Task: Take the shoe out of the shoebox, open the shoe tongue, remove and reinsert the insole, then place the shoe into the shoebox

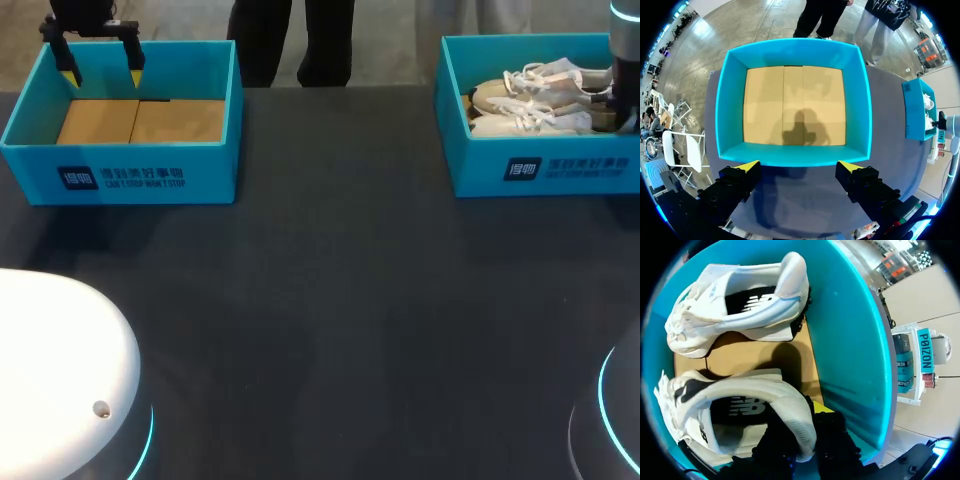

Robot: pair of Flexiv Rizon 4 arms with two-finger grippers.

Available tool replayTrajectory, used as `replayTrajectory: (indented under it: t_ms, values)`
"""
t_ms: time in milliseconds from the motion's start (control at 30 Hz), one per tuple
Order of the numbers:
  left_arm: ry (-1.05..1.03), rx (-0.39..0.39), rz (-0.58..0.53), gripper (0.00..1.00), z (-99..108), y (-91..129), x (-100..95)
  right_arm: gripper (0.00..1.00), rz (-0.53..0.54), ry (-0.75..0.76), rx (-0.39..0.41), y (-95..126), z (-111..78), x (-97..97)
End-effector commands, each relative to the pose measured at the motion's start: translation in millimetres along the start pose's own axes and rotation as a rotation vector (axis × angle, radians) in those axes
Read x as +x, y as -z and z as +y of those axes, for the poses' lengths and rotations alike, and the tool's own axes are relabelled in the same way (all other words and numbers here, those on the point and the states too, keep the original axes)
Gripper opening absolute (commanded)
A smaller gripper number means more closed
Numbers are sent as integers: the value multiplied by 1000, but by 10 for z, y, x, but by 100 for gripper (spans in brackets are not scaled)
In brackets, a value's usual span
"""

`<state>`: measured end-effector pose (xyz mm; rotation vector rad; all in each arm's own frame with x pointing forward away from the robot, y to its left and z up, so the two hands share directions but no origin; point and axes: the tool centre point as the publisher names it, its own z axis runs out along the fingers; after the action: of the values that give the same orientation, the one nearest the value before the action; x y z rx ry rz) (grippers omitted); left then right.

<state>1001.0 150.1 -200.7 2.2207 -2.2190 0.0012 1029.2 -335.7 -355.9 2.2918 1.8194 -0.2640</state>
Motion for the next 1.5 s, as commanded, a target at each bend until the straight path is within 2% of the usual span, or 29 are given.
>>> replayTrajectory:
  t_ms: [33, 500, 1000, 1233, 1500]
  values:
    - [0, 0, -1, 100, 4, 2, 2, 0, -1, -8, -12, 239, -37, -66]
    - [0, 0, -1, 100, 4, 2, 2, 0, -28, -4, 13, 943, -9, -221]
    - [0, 0, -1, 100, 4, 2, 2, 0, -33, 16, -42, 1834, 2, -293]
    - [0, 0, -1, 100, 4, 2, 2, 0, -31, 3, -54, 2077, -32, -265]
    - [0, 0, -1, 100, 4, 2, 2, 0, -29, 24, -62, 2191, -103, -213]
